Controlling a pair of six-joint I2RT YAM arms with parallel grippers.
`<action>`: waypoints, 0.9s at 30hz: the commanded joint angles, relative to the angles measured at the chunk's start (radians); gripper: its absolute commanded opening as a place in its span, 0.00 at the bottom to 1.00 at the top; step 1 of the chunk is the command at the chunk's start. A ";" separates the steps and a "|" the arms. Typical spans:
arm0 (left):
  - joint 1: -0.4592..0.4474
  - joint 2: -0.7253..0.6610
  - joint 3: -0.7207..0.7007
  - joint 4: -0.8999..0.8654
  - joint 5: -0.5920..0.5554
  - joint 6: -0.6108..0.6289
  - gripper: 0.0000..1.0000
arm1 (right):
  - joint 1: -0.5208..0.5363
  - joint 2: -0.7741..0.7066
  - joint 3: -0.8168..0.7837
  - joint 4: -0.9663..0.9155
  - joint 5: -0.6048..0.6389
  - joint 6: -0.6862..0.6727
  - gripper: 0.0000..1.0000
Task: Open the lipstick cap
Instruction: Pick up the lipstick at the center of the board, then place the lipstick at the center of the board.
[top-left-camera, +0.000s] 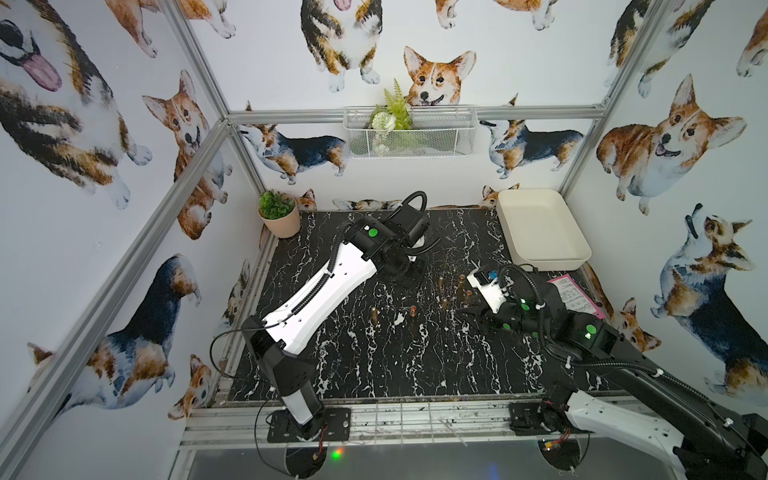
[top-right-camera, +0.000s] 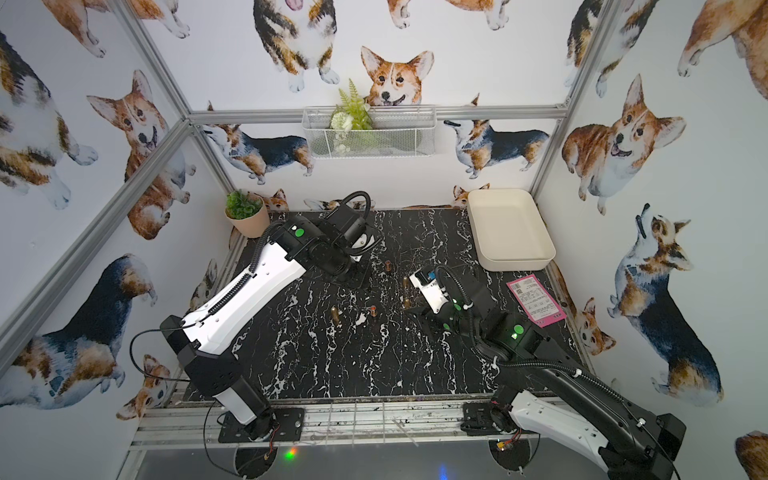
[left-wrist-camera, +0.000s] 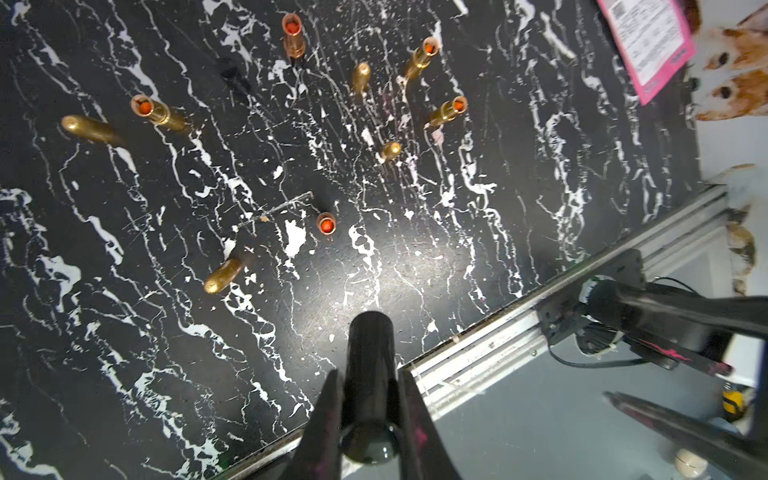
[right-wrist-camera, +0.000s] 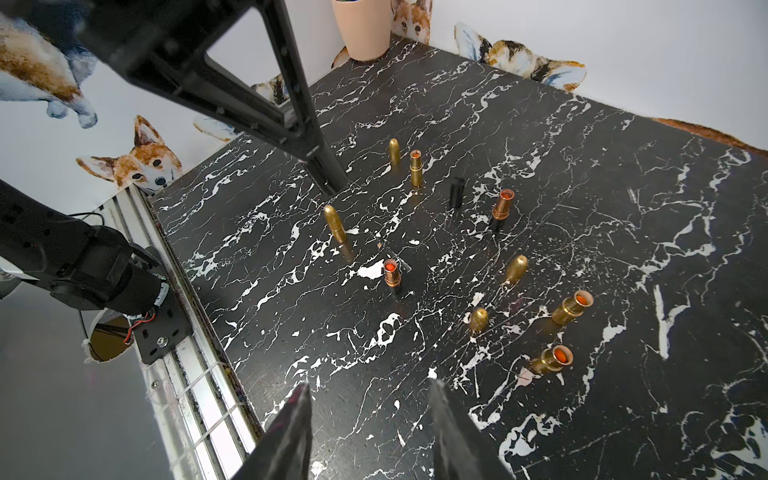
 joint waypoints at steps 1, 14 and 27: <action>0.006 0.011 -0.069 0.001 -0.108 0.018 0.14 | 0.002 -0.012 0.004 0.039 0.043 0.007 0.48; 0.107 0.219 -0.220 0.284 -0.141 0.049 0.17 | 0.002 -0.063 -0.003 -0.028 0.118 0.000 0.49; 0.134 0.381 -0.247 0.408 -0.181 0.054 0.20 | 0.002 -0.055 -0.003 -0.047 0.145 -0.016 0.49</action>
